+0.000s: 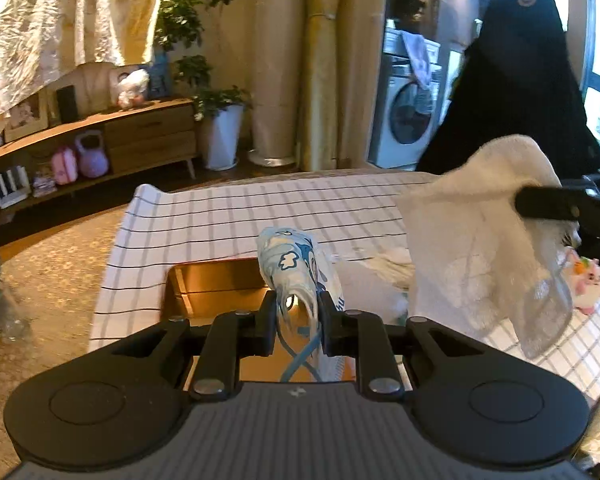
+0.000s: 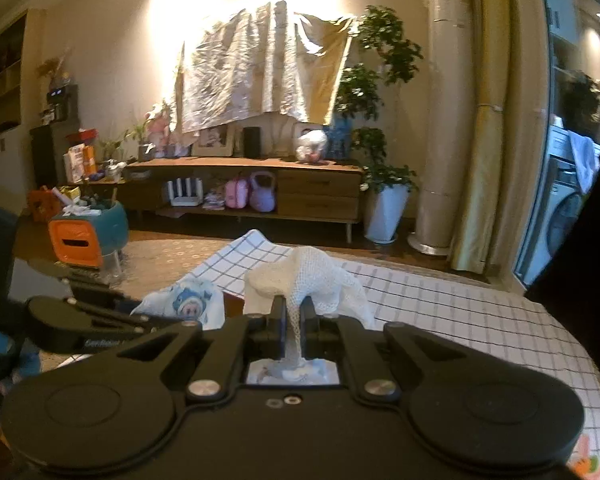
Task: Organize soft objects
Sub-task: 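Carry the blue packet and white cloth in both grippers over the red tin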
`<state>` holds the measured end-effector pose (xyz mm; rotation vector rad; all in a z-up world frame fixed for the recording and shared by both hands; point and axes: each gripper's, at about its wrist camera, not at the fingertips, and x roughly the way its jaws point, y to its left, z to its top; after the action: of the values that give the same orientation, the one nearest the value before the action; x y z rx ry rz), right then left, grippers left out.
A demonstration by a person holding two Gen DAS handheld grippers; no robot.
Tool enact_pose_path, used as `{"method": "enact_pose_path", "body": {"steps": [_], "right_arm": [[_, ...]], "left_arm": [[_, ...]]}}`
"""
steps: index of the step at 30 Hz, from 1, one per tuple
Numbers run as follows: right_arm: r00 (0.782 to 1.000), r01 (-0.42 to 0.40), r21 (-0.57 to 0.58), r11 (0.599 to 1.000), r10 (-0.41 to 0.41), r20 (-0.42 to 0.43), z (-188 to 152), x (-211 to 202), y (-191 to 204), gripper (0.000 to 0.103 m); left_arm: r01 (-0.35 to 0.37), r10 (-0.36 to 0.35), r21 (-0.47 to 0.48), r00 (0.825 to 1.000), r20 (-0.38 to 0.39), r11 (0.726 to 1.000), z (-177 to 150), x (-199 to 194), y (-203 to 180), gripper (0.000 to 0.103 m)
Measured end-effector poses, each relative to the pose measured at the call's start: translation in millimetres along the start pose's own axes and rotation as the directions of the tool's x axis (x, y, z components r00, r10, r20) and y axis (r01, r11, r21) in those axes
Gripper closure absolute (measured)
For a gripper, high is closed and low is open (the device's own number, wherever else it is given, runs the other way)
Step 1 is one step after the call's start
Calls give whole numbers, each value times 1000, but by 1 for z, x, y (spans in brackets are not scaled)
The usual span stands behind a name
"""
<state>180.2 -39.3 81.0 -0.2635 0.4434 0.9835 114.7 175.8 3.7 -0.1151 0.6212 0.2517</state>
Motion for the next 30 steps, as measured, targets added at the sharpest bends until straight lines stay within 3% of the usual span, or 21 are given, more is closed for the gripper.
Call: {"method": "enact_pose_path", "body": {"steps": [13,19,30], "right_arm": [[995,-86,7,996,86,-48,7,75,33,98],[991,-107,-4,994,106,-81,-1,115,49,98],[974,-135,-53,989,123,-191,-38,168,79,98]], "left_arm": [[-79,72,-90,994,-79,993,15,51,68,82],[-109,100,-90,990,-97,990,23,73,80,82],[-60,49,-81,990,-135,995,25,112,75,82]]}}
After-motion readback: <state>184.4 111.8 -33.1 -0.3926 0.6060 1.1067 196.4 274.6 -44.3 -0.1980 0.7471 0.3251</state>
